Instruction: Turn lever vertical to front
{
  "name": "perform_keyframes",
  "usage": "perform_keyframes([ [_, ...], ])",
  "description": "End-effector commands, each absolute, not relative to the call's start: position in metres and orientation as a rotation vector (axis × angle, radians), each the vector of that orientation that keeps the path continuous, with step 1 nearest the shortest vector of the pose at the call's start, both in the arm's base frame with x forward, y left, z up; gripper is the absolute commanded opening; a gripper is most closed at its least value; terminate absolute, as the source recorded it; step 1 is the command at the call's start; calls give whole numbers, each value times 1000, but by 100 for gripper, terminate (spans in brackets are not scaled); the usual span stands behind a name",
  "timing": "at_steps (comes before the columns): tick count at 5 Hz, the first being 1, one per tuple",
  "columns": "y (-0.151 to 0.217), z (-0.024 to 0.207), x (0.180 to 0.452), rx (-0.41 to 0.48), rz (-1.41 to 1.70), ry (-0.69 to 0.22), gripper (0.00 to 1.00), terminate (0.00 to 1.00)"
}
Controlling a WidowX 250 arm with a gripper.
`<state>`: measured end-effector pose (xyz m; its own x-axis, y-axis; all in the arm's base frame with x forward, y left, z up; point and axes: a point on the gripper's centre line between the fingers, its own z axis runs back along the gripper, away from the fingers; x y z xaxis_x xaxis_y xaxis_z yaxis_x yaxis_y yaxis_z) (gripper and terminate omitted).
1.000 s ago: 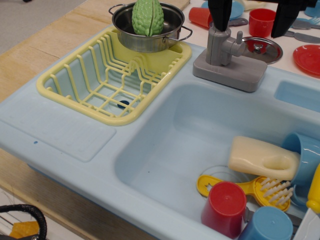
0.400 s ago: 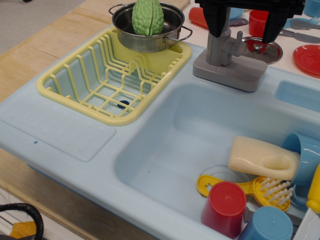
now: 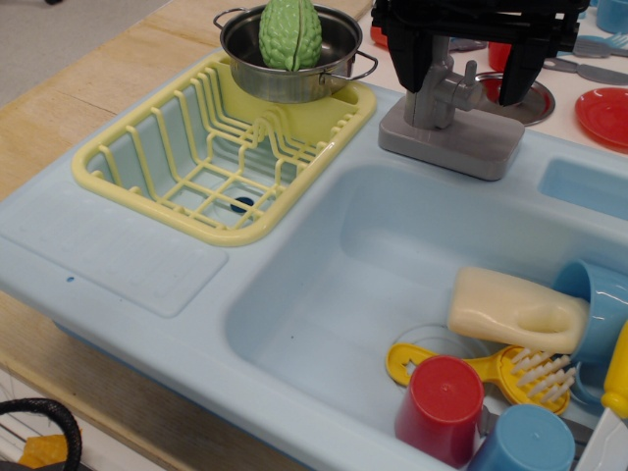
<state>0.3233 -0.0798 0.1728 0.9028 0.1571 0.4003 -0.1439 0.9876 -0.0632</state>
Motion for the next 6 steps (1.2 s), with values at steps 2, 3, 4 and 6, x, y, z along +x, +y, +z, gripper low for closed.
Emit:
perform_keyframes([
  [2, -85, 183, 334, -40, 145, -502, 0, 0],
  [3, -89, 181, 336, -45, 153, -514, 0, 0],
  [4, -89, 182, 333, -43, 170, -514, 0, 0],
  [6, -83, 174, 303, -52, 278, -505, 0, 0],
])
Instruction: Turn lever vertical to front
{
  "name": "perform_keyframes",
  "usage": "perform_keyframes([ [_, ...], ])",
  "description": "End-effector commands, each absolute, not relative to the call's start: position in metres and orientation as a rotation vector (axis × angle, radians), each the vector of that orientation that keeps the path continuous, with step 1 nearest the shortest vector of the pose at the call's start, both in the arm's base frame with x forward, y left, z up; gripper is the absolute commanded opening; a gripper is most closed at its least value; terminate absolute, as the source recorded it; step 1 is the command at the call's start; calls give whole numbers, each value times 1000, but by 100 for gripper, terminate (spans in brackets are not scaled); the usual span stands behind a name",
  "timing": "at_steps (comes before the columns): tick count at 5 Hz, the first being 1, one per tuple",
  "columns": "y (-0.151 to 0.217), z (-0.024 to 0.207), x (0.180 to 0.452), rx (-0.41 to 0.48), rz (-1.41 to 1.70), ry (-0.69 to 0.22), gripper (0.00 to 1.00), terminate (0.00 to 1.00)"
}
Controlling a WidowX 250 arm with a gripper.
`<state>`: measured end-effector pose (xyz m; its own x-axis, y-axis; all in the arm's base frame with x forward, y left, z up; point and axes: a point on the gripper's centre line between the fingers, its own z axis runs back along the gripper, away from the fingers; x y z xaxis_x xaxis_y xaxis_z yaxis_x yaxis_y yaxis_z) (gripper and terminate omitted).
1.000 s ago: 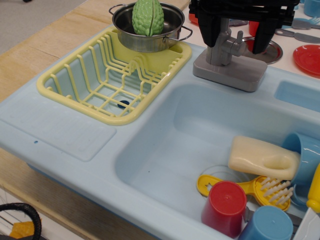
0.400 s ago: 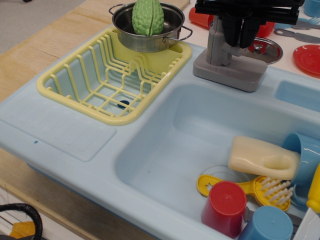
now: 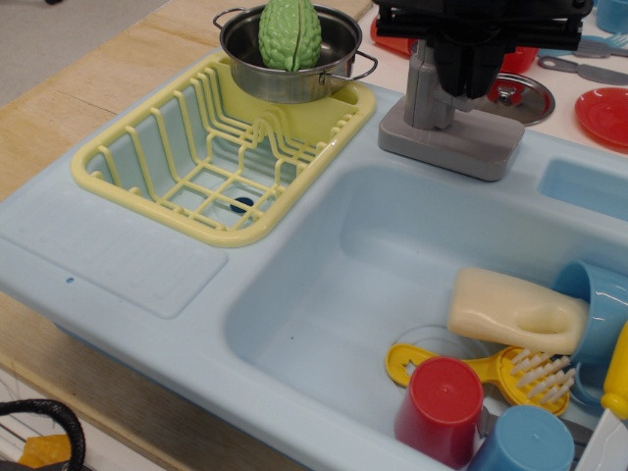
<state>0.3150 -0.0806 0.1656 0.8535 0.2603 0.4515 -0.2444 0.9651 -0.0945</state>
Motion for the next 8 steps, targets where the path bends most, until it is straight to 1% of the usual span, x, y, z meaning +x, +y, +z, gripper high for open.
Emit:
perform_keyframes([
  [1, -78, 161, 298, -86, 306, -485, 0, 0],
  [3, -71, 145, 289, -120, 362, -455, 0, 0],
  [5, -68, 132, 274, -152, 401, -479, 0, 0],
  [6, -66, 125, 272, -169, 413, -478, 0, 0],
  [7, -67, 129, 272, -162, 402, -469, 0, 0],
  [8, -67, 129, 272, -162, 402, -469, 100, 0],
])
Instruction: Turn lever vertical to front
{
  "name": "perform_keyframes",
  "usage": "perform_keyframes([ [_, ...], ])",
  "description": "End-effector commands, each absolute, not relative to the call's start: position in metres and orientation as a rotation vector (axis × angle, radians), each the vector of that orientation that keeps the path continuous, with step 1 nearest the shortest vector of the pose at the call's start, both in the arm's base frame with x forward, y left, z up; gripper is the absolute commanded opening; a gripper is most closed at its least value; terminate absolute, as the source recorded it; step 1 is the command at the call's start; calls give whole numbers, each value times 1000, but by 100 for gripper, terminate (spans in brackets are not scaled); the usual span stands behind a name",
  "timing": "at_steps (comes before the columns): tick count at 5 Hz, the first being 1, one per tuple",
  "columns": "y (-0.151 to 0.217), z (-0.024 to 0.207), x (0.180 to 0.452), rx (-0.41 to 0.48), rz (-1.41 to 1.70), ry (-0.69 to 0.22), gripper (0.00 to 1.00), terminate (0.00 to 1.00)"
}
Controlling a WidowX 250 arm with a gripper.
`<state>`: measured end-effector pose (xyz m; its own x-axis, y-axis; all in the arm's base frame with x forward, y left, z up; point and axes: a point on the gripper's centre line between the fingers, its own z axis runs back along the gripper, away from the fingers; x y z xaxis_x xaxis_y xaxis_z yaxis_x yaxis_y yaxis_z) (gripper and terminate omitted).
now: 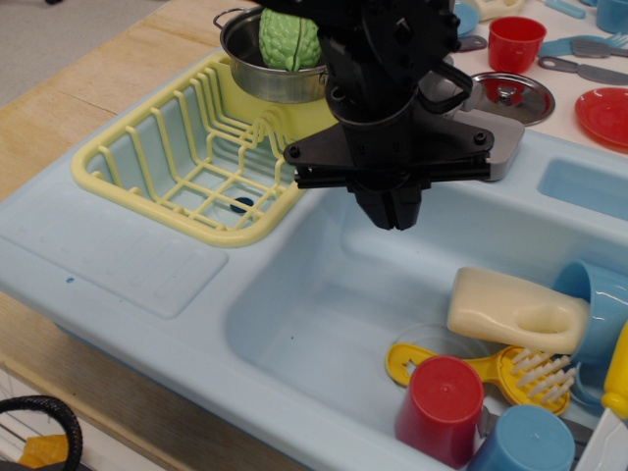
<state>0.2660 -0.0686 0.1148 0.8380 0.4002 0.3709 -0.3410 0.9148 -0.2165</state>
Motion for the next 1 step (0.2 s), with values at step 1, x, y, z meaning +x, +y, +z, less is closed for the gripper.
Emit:
perform_keyframes([
  [1, -67, 129, 272, -162, 402, -469, 100, 100],
])
